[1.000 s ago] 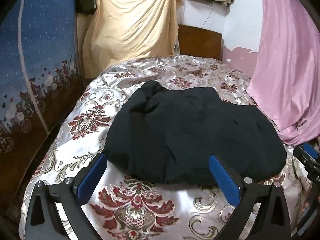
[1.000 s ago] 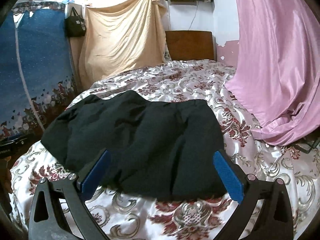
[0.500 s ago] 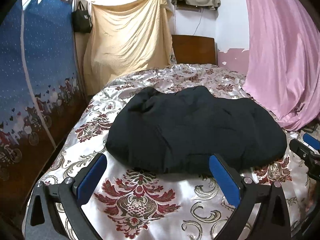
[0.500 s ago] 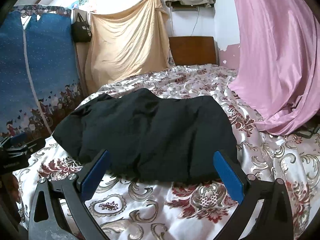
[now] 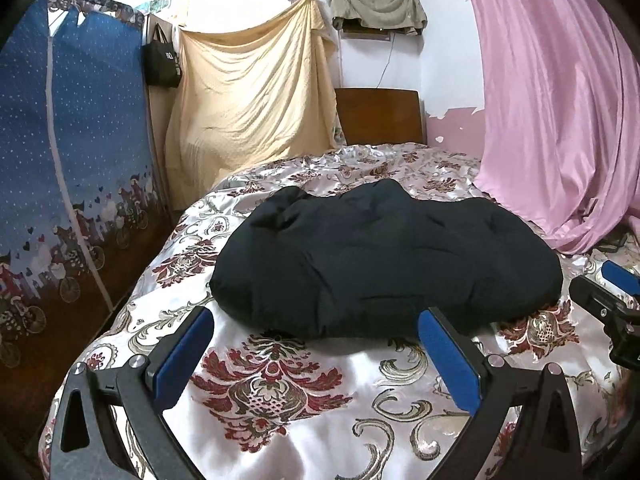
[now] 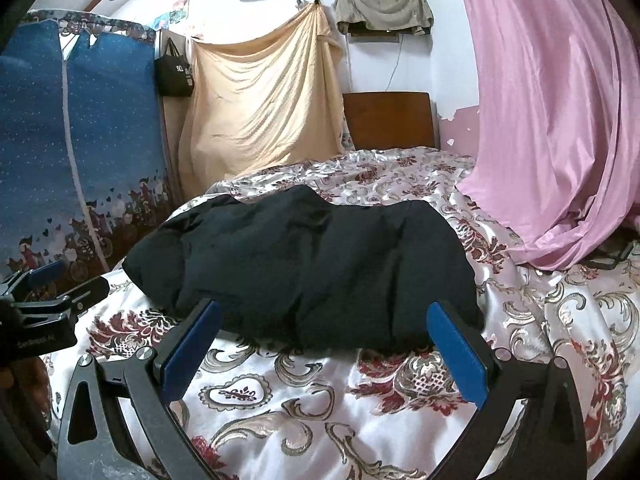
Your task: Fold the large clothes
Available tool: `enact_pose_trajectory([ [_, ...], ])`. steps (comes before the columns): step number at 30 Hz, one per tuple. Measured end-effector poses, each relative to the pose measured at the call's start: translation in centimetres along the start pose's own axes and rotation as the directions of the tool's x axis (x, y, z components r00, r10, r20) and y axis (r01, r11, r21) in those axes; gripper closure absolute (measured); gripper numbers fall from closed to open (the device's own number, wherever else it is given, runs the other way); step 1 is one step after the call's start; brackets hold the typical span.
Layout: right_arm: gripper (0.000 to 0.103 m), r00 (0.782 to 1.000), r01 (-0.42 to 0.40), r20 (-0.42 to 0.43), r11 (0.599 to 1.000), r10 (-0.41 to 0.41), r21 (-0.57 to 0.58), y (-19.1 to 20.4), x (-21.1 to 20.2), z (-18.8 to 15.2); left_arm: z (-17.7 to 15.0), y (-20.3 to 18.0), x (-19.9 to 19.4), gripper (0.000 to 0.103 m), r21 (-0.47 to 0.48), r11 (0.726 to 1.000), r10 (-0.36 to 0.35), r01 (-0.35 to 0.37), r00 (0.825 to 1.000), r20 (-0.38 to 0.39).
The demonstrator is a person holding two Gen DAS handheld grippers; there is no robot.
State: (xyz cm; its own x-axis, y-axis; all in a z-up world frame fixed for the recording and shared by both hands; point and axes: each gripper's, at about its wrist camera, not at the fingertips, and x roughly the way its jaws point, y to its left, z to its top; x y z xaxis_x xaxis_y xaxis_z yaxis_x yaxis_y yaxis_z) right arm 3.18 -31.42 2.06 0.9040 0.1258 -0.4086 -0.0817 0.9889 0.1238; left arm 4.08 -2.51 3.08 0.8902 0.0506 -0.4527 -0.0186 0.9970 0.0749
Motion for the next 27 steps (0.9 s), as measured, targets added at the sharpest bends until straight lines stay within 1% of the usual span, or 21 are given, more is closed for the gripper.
enact_pose_trajectory([
  [8,0.002,0.999,-0.001,0.044,1.000,0.001,0.000,0.2,-1.3,-0.6,-0.9,0.3,-1.0,0.000,-0.009,1.000,-0.026,0.026,0.999,0.032],
  [14,0.002,0.998,-0.007,0.061,1.000,0.008,-0.019,0.8,-2.3,-1.6,-1.7,0.5,-1.9,0.000,-0.013,0.999,-0.046,0.046,0.997,0.059],
  [27,0.002,0.998,-0.026,0.053,0.999,0.028,-0.031,1.4,-3.2,-2.7,-3.2,0.3,-2.7,0.000,-0.015,0.997,-0.072,0.073,0.994,0.085],
])
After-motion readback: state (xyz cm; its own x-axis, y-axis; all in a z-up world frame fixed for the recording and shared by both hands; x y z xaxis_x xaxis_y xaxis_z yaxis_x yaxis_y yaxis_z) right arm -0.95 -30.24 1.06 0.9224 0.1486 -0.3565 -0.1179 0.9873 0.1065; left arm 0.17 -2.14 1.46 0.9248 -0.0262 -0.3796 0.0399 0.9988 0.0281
